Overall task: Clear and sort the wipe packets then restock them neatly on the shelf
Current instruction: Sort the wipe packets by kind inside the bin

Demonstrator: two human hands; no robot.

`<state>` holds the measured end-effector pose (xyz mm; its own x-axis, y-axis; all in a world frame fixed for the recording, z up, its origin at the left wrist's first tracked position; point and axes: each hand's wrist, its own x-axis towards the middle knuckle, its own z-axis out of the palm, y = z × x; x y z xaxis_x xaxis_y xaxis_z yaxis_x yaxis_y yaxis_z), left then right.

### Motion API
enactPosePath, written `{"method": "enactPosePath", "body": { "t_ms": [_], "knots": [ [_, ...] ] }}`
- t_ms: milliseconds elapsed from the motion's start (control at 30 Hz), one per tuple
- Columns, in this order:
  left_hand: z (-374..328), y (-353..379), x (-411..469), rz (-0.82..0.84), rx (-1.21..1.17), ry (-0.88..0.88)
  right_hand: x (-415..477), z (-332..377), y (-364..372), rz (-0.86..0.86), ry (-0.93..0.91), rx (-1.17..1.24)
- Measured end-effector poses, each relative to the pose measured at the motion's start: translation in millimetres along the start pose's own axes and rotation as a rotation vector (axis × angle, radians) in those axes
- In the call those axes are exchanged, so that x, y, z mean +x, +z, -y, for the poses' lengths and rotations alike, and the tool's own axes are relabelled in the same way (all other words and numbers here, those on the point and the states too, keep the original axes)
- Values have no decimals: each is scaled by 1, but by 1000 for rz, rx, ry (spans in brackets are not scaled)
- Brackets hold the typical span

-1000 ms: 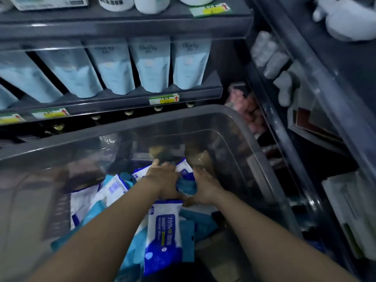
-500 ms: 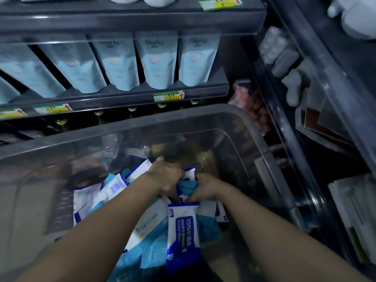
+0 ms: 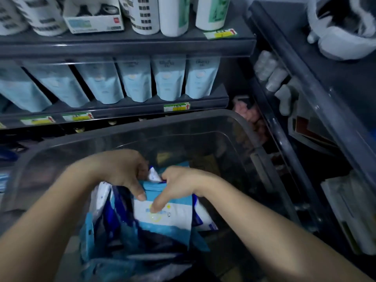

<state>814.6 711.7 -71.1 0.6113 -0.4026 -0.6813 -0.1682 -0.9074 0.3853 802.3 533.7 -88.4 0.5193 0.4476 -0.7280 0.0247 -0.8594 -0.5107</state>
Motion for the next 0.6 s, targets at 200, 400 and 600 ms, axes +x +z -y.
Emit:
{"method": "enactPosePath", "body": {
  "t_ms": [200, 400, 600],
  "knots": [
    [23, 22, -12, -52, 20, -176, 8, 2, 52, -27, -8, 464],
    [4, 82, 11, -125, 151, -37, 36, -23, 93, 5, 50, 377],
    [25, 79, 8, 73, 68, -65, 34, -59, 60, 76, 79, 750]
  ]
}}
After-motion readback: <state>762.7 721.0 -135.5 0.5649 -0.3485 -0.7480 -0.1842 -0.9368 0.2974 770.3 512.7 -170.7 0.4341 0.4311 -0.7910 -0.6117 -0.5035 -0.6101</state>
